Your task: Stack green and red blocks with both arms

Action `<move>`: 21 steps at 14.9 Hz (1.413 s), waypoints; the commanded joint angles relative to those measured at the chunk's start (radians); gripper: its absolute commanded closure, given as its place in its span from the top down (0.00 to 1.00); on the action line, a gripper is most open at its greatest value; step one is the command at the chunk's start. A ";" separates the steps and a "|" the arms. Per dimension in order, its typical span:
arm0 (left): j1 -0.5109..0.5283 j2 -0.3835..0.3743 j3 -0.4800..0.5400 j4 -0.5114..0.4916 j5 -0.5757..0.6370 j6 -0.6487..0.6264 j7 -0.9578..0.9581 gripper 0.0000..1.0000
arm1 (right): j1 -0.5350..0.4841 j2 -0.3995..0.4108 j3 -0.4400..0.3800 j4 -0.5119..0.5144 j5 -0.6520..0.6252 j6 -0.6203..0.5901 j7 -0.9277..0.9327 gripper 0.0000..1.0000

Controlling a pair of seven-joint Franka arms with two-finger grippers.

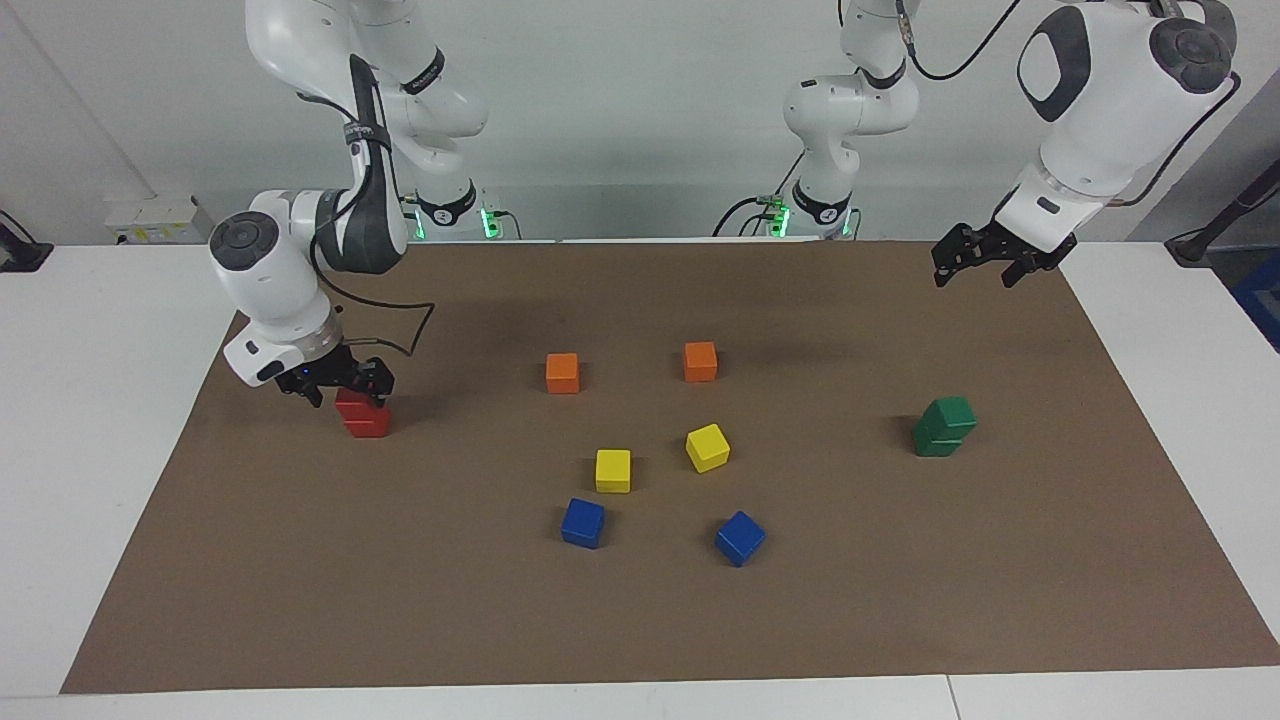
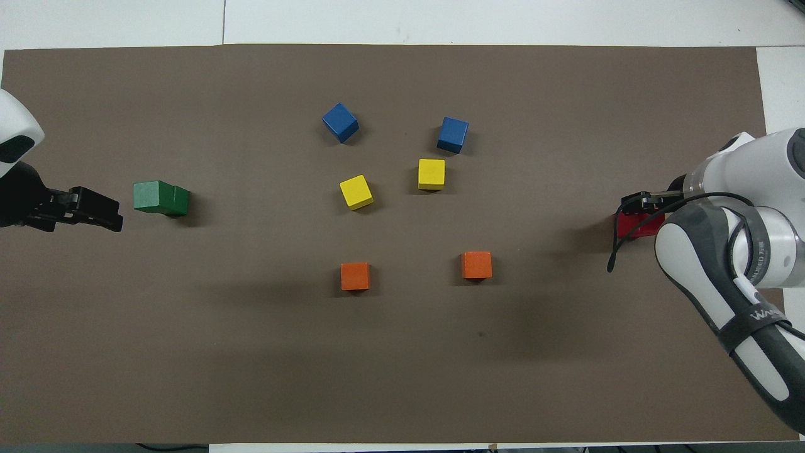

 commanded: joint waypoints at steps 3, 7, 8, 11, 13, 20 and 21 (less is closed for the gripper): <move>-0.022 0.003 0.010 0.010 0.014 -0.004 -0.007 1.00 | -0.002 -0.003 0.013 0.173 0.005 -0.129 -0.011 1.00; -0.020 0.003 0.006 0.011 0.014 -0.004 -0.009 1.00 | 0.003 -0.017 0.028 0.330 0.007 -0.281 -0.009 1.00; -0.022 0.003 0.004 0.011 0.016 -0.004 -0.009 1.00 | 0.003 -0.034 0.028 0.333 0.017 -0.316 -0.009 1.00; -0.020 0.002 -0.007 0.010 0.016 -0.004 -0.010 1.00 | 0.004 -0.103 0.028 0.329 0.056 -0.455 -0.009 1.00; -0.022 0.002 -0.008 0.011 0.016 -0.004 -0.009 1.00 | 0.006 -0.149 0.028 0.329 0.068 -0.506 -0.008 1.00; -0.020 0.000 -0.014 0.033 0.019 -0.001 -0.003 1.00 | 0.013 -0.206 0.028 0.327 0.068 -0.560 -0.009 1.00; -0.020 0.000 -0.014 0.033 0.019 -0.001 -0.004 1.00 | 0.013 -0.200 0.028 0.335 0.068 -0.556 -0.008 1.00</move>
